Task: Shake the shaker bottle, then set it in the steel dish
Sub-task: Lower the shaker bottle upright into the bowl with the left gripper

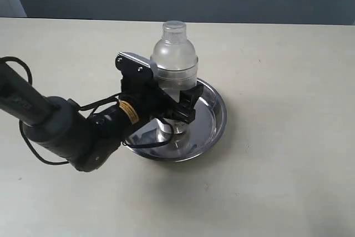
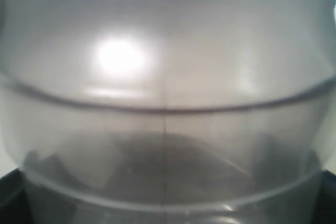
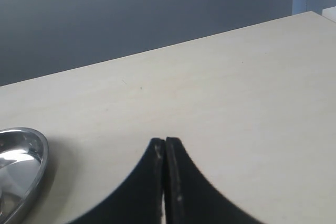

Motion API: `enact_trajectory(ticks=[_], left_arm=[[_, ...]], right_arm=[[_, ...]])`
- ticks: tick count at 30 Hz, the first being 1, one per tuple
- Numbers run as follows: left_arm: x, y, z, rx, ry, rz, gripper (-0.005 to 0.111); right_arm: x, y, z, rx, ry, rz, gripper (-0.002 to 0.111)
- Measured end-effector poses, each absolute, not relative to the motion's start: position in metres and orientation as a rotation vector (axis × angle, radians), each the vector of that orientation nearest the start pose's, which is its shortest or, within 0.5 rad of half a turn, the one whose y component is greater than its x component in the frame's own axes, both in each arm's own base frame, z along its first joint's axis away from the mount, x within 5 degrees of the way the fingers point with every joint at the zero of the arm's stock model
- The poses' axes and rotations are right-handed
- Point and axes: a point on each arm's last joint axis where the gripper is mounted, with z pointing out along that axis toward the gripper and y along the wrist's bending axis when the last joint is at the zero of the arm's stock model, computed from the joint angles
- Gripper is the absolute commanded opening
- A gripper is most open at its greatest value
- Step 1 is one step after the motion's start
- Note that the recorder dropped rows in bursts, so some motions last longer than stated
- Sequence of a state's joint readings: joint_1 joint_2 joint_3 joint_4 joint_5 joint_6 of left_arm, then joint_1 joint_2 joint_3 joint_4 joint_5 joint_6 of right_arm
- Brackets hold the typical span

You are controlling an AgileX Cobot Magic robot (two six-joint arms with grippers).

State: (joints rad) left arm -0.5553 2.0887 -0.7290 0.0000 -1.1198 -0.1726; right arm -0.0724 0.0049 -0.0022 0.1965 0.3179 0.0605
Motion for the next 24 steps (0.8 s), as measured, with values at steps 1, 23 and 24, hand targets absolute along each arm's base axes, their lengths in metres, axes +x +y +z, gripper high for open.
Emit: enact_trajectory(ticks=[1,23,24], left_arm=[[0.3042,-0.1887,0.1019,0.333,1.719,-0.536,0.0],[0.3015,-0.1944,0.101,0.421,1.699,-0.573,0.096],[0.3019,-0.1937,0.1009,0.419,1.7,-0.571,0.104]], right_arm=[[0.0545,0.0016,0.1855,0.244,1.785,0.18,-0.001],[0.0545,0.0016,0.1855,0.244,1.785,0.18,-0.001],[0.0545,0.0016,0.1855,0.244,1.785,0.18,-0.001]])
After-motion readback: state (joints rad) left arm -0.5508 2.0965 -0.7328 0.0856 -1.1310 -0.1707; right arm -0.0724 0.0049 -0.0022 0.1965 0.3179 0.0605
